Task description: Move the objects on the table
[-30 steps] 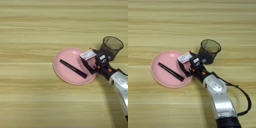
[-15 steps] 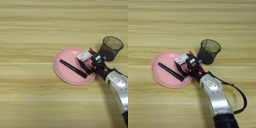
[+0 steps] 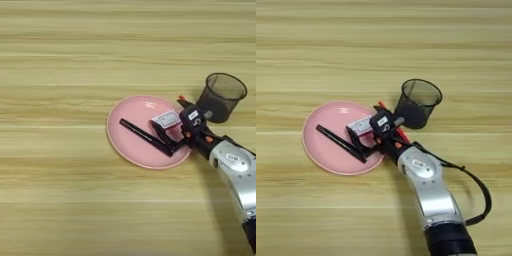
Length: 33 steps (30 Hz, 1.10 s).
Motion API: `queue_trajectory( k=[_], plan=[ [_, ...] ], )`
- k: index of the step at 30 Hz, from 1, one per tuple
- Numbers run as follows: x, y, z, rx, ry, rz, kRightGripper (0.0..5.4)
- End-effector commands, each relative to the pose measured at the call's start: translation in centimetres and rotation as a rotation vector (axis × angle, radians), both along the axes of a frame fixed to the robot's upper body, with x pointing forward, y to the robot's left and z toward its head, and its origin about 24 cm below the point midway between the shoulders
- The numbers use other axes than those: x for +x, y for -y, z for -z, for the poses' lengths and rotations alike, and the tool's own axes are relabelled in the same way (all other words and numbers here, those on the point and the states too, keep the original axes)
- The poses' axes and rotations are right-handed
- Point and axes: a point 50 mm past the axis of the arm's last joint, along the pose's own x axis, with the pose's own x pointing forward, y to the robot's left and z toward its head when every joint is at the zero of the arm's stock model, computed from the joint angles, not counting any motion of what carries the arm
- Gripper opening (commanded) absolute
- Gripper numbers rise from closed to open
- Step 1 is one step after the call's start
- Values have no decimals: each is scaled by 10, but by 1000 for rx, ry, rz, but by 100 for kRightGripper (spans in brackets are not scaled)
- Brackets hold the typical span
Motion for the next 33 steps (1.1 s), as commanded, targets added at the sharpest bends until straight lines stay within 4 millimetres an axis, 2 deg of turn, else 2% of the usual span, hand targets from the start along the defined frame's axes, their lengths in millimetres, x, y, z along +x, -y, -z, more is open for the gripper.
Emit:
queue_trajectory(
  k=[1, 14, 25, 33],
  plan=[
    [14, -1, -27, -8, 127, -8, 536],
    [0, 1, -37, -13, 155, -27, 536],
    [-8, 0, -37, -15, 148, -35, 536],
    [-28, -3, -38, -13, 132, -65, 536]
  ],
)
